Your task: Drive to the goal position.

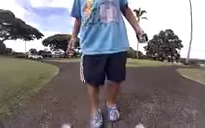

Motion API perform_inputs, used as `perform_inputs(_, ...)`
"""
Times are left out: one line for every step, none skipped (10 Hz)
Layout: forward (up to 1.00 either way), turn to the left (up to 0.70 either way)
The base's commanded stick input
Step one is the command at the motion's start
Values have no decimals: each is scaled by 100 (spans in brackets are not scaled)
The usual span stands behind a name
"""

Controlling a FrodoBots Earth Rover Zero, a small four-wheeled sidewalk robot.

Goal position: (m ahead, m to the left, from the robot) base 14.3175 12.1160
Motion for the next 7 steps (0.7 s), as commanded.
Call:
perform_inputs(-67,0)
perform_inputs(-42,0)
perform_inputs(-16,0)
perform_inputs(0,3)
perform_inputs(0,0)
perform_inputs(0,0)
perform_inputs(0,0)
